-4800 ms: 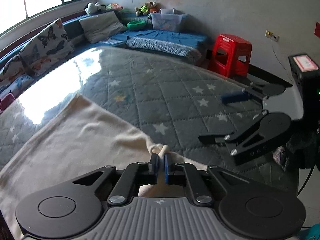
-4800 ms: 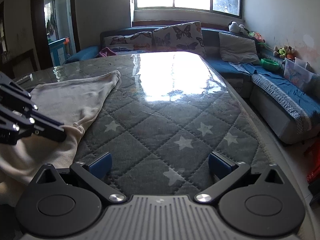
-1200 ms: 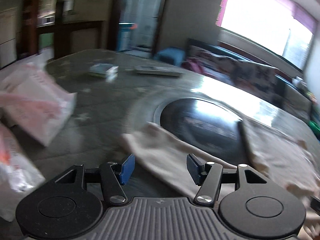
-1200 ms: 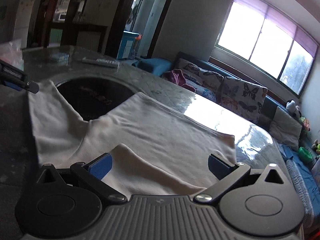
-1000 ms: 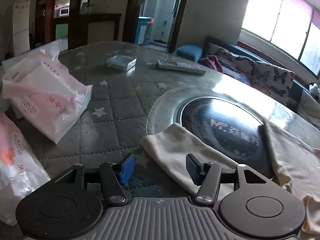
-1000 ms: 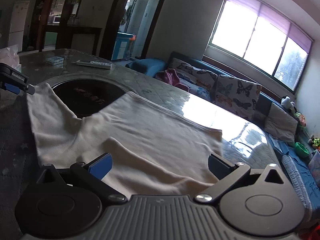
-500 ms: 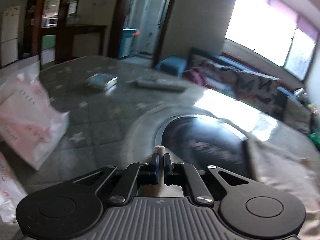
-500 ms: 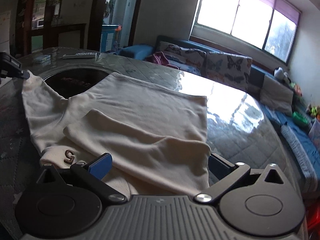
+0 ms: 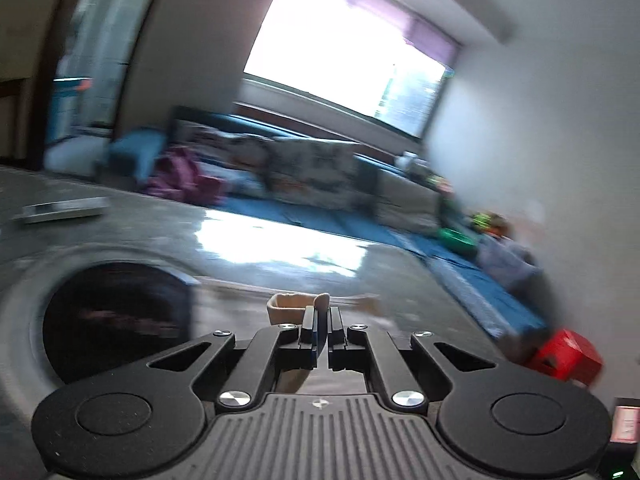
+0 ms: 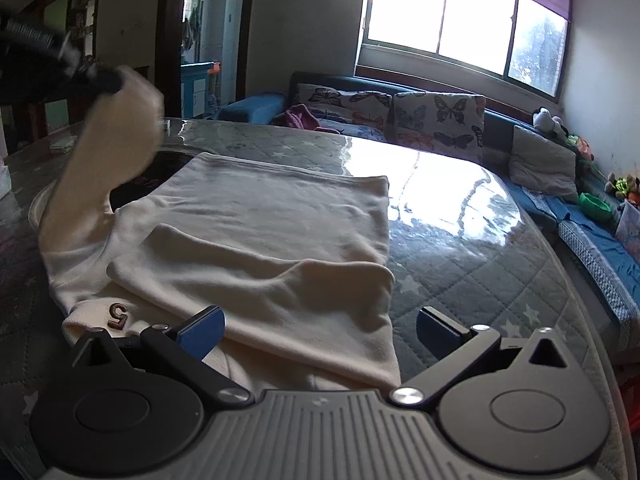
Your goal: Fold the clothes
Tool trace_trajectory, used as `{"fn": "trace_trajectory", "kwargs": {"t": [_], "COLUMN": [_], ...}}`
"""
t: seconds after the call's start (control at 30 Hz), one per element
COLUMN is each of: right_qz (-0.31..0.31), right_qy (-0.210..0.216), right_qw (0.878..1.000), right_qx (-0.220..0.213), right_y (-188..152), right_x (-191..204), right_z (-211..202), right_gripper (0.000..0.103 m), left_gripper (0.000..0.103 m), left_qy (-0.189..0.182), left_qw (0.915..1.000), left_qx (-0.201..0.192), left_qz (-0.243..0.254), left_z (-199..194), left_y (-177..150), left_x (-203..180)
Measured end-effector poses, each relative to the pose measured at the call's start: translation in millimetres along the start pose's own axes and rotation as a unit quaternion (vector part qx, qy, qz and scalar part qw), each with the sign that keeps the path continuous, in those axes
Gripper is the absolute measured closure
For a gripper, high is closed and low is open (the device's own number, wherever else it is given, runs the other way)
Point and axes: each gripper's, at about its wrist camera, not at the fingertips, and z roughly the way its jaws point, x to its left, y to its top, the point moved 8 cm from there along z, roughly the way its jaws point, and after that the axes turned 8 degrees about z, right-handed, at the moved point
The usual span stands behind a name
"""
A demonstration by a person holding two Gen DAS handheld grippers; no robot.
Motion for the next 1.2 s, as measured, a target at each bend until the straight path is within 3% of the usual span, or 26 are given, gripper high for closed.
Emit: {"fn": "trace_trajectory", "kwargs": {"t": [0.33, 0.53, 0.7, 0.77, 0.83, 1.0, 1.2], "right_qz": [0.027, 0.034, 0.042, 0.046, 0.048, 0.066, 0.103], "right_qy": [-0.002, -0.003, -0.008, -0.01, -0.012, 0.003, 0.048], "right_qw": [1.0, 0.999, 0.999, 0.999, 0.999, 0.998, 0.993], "right_qx": [0.004, 0.009, 0.01, 0.01, 0.009, 0.006, 0.012], "right_y": [-5, -10, -11, -10, -10, -1, 10], "right_x": [-17, -20, -26, -28, -30, -33, -29], "right_z": [-2, -2, -4, -5, -7, -7, 2], "right_gripper": [0.0, 0.0, 0.0, 0.0, 0.0, 0.0, 0.001], "left_gripper": [0.098, 0.097, 0.092, 0.085, 0.076, 0.075, 0.064], "left_qy": [-0.085, -0.124, -0.14, -0.146, -0.142, -0.099, -0.032], "left_qw": [0.9953, 0.9888, 0.9844, 0.9833, 0.9836, 0.988, 0.9891], "left_qx": [0.036, 0.077, 0.102, 0.102, 0.103, 0.101, 0.115], "left_qz": [0.029, 0.033, 0.03, 0.036, 0.042, 0.061, 0.086], "left_z": [48, 66, 65, 58, 52, 28, -3], "left_y": [-7, -36, -54, -57, -62, -74, -98], "left_x": [-75, -93, -90, -85, -78, -40, 2]}}
